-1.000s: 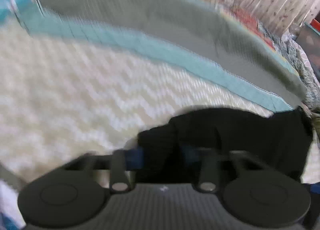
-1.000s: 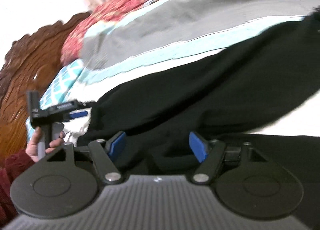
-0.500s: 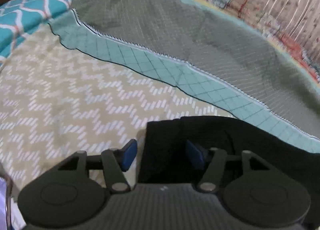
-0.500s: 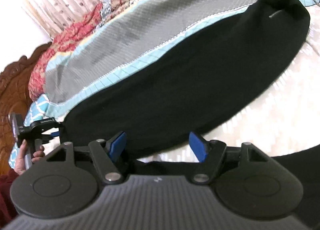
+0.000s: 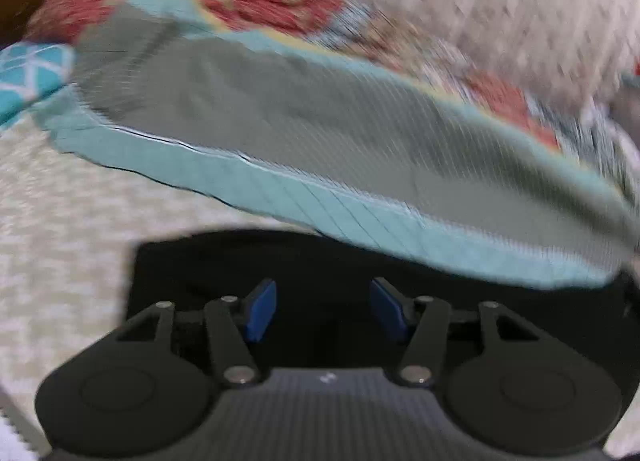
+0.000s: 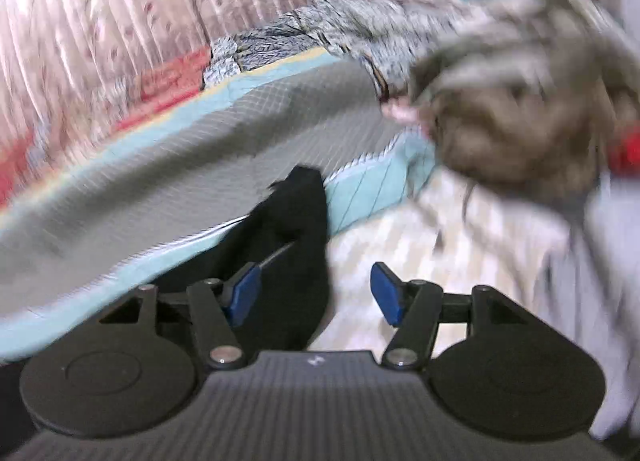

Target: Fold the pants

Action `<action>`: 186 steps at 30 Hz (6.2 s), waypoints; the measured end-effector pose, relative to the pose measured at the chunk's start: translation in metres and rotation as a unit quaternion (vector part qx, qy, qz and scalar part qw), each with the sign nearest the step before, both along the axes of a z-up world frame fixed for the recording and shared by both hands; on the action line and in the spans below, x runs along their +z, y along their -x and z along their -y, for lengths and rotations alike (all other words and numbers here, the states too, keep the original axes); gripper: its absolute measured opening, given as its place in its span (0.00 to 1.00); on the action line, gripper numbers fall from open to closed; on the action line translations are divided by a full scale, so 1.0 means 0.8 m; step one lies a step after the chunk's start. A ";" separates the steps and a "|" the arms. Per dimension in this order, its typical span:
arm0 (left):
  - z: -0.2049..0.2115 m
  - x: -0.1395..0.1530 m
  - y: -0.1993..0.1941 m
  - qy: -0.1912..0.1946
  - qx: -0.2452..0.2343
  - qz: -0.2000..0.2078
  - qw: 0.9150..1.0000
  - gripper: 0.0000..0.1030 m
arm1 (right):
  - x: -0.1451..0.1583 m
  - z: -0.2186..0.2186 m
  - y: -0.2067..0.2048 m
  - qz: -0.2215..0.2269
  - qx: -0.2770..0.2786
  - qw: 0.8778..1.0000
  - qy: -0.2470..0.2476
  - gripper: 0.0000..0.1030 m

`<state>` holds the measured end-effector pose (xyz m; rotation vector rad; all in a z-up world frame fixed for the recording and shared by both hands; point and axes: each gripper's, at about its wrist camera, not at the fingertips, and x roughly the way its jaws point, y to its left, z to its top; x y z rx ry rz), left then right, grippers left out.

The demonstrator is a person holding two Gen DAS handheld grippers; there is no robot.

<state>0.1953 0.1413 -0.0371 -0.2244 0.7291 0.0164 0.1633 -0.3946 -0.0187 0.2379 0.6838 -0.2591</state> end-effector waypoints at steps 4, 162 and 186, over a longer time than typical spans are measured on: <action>0.030 -0.044 -0.012 -0.015 -0.012 -0.028 0.999 0.50 | -0.002 -0.043 -0.062 -0.020 0.123 0.987 0.101 0.60; 0.008 -0.032 0.218 0.067 -0.028 -0.136 0.988 0.25 | -0.069 0.068 0.186 0.007 -0.176 0.955 -0.239 0.03; 0.126 0.008 0.214 0.046 -0.125 -0.143 0.981 0.44 | -0.067 0.115 0.394 0.141 -0.204 0.928 -0.277 0.59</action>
